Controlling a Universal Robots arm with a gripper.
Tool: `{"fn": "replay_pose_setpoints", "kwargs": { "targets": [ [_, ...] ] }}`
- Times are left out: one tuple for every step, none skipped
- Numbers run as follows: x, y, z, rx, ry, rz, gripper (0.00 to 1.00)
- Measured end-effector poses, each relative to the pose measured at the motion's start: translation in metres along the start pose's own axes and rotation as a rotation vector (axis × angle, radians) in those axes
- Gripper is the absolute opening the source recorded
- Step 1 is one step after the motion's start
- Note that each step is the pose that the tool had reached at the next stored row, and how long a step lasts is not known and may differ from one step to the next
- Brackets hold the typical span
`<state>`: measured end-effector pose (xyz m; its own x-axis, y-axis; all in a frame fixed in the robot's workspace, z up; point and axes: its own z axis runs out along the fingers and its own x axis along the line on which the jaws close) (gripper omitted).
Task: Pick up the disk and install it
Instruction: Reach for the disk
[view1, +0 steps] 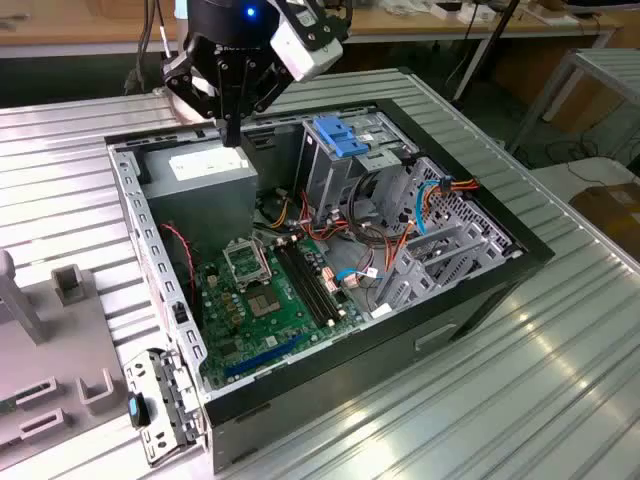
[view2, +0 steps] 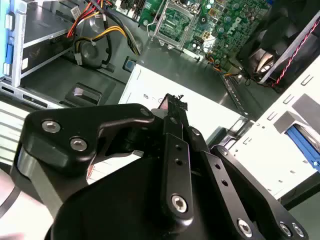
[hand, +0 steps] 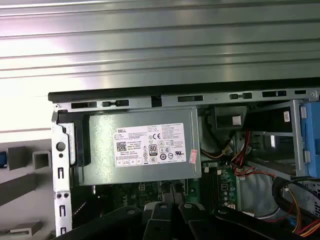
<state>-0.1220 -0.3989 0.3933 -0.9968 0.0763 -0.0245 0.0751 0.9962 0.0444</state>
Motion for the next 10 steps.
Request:
{"fn": "replay_pose_setpoints", "kwargs": {
  "targets": [
    [0.0003,0.0000,0.0000,0.0001,0.0000,0.000,0.11],
    [0.0011,-0.0001,0.0000,0.0000,0.0000,0.000,0.11],
    [0.0019,-0.0001,0.0000,-0.0001,0.0000,0.000,0.11],
    [0.0027,-0.0002,-0.0001,0.0000,0.0000,0.000,0.11],
    [0.0039,-0.0003,-0.0001,0.0000,0.0000,0.000,0.11],
    [0.0049,-0.0004,-0.0002,0.0001,0.0000,0.000,0.11],
    [0.0061,-0.0005,-0.0002,0.0000,0.0000,0.000,0.11],
    [0.0076,-0.0006,-0.0002,0.0000,0.0000,0.000,0.11],
    [0.0085,-0.0006,-0.0002,0.0000,0.0000,0.000,0.11],
    [0.0096,-0.0007,-0.0002,-0.0001,0.0000,0.000,0.11]
  ]
}}
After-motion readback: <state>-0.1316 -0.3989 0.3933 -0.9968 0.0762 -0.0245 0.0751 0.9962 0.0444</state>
